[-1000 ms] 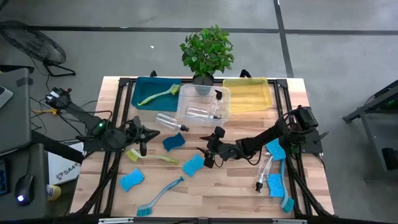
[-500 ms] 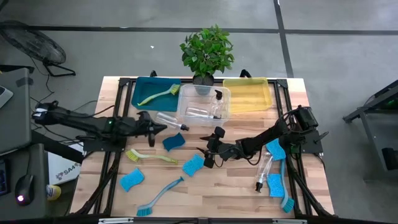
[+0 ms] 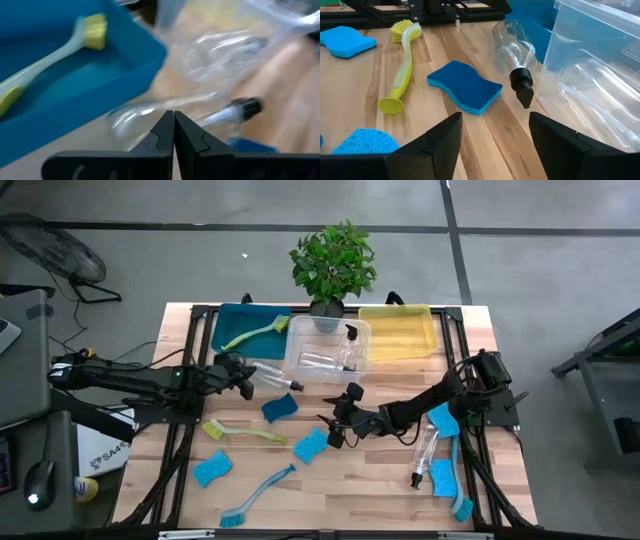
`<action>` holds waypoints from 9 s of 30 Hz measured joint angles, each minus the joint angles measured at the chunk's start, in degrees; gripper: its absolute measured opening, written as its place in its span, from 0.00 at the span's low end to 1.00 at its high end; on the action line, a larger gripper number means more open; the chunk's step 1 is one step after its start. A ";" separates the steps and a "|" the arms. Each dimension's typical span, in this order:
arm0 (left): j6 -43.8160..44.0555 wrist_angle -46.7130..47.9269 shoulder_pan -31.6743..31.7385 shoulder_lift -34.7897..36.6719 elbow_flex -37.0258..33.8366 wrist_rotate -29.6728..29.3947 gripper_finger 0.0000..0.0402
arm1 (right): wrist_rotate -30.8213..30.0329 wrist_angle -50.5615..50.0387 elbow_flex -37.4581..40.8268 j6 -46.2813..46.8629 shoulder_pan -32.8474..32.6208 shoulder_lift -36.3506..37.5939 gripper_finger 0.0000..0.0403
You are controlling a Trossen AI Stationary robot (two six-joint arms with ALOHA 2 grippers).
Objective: Pick & Place Kitchen Sink Supplies
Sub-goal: Put the transparent soap dispenser into the transparent bin
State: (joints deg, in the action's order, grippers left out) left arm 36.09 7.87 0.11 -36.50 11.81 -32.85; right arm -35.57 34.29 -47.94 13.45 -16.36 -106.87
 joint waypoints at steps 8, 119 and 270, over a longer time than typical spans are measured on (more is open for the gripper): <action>1.71 2.10 -0.10 0.01 -0.02 -3.82 0.00 | 0.00 -0.55 0.00 0.90 0.00 0.00 0.56; 5.62 -3.38 -0.12 -17.76 -0.02 8.73 0.00 | -11.55 -43.46 -33.88 -25.98 7.70 -19.47 0.56; -17.33 5.50 -0.15 16.14 5.38 12.84 0.00 | -26.17 -95.93 -53.24 -65.93 10.56 4.00 0.31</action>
State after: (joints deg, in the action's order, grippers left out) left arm 18.76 13.37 -0.03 -20.36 17.19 -20.01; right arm -61.74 -61.64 -101.19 -52.47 -5.80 -102.87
